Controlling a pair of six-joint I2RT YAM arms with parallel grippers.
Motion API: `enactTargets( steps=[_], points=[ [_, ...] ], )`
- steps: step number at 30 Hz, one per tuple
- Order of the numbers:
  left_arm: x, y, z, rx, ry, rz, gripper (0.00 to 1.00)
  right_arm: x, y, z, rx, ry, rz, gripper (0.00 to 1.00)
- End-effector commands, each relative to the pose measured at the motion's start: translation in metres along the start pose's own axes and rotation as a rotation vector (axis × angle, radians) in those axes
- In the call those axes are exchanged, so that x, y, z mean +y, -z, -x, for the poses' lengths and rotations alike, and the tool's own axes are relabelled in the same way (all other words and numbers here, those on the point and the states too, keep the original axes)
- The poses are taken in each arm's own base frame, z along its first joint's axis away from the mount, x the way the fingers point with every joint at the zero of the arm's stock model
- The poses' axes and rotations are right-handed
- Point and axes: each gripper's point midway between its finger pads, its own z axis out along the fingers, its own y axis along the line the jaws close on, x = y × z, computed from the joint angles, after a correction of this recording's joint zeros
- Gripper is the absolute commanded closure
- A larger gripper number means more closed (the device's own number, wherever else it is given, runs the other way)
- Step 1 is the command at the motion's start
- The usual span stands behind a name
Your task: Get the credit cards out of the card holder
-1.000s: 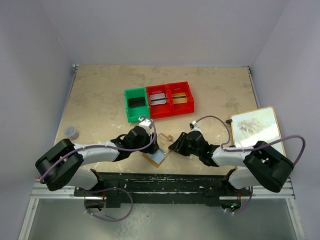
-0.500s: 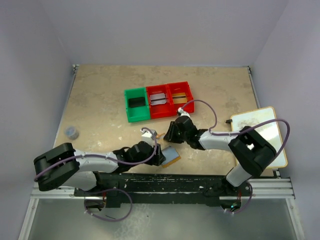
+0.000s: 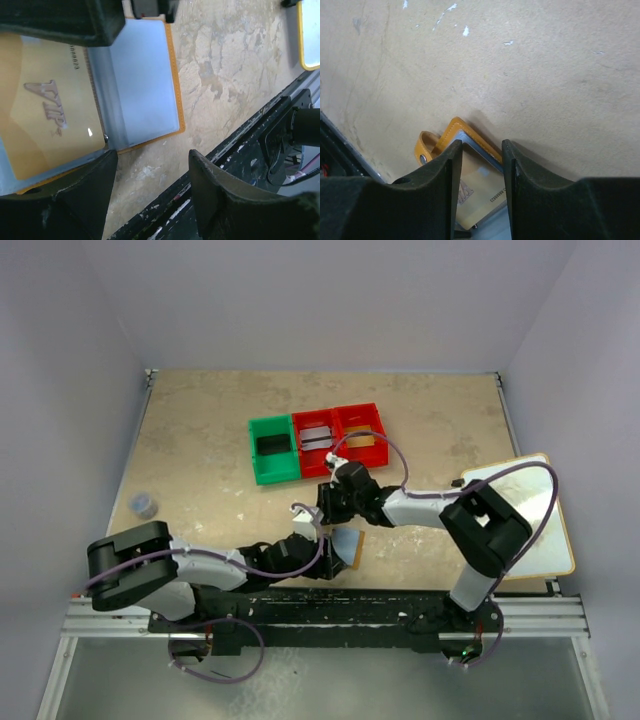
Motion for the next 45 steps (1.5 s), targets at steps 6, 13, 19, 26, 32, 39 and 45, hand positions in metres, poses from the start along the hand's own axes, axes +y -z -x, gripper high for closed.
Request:
enactTargets(
  steps=[6,13,19,26,32,39,45],
  points=[
    [0.024,0.033,0.023,-0.081,-0.042,0.12,0.39,-0.01,0.067,0.05,-0.217,-0.015,-0.182,0.54],
    [0.044,0.056,0.06,-0.14,-0.15,0.265,0.35,-0.012,0.081,0.019,-0.261,-0.218,-0.102,0.53],
    [0.064,0.055,0.11,-0.163,-0.133,0.313,0.34,0.003,0.092,-0.012,-0.282,-0.368,0.1,0.56],
    [0.058,0.023,0.117,-0.087,-0.175,0.321,0.36,0.015,0.088,-0.016,-0.277,-0.406,0.193,0.59],
    [0.062,0.014,0.121,-0.07,-0.2,0.347,0.4,0.009,0.076,-0.014,-0.291,-0.48,0.166,0.61],
    [0.06,0.009,0.119,-0.014,-0.253,0.349,0.5,0.005,0.059,-0.024,-0.249,-0.504,0.164,0.66],
    [0.051,0.006,0.1,0.103,-0.306,0.272,0.53,-0.002,0.047,-0.035,-0.232,-0.542,0.169,0.68]
  ],
)
